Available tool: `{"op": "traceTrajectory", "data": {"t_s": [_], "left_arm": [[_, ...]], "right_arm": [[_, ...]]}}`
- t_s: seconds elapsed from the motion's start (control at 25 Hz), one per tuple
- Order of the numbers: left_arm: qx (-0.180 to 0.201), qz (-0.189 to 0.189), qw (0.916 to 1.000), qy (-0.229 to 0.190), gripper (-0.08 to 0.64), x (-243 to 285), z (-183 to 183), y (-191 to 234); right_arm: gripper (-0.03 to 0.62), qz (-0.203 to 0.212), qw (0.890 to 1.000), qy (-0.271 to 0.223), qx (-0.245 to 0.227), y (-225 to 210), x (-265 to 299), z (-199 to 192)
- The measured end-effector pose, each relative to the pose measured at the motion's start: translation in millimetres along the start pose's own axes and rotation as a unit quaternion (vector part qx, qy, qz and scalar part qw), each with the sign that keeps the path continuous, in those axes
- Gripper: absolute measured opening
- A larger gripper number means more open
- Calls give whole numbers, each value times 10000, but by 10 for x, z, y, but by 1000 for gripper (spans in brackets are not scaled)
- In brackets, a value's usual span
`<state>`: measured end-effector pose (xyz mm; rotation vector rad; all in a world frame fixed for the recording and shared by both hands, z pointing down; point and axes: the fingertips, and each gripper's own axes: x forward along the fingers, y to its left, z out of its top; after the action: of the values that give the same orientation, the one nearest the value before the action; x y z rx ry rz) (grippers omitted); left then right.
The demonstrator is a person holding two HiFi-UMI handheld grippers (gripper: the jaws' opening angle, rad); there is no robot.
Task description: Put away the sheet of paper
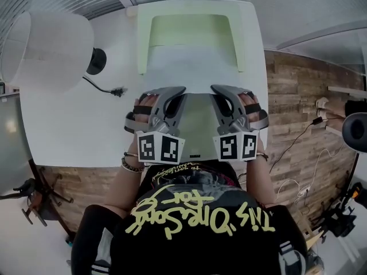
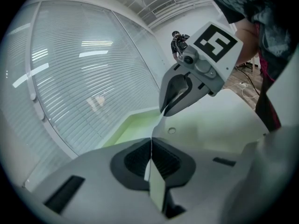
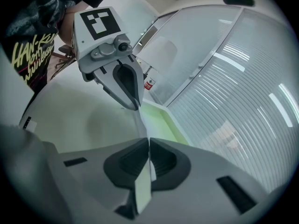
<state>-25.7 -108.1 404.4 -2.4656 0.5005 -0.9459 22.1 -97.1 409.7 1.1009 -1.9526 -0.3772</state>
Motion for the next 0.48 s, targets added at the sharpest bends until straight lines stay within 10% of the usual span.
{"op": "traceTrajectory", "data": {"t_s": [0.48], "left_arm": [[82,11,10000,44,8,63,-25,25]], "right_arm": [[9,4,10000,50,-49,-44,65,-26]]}}
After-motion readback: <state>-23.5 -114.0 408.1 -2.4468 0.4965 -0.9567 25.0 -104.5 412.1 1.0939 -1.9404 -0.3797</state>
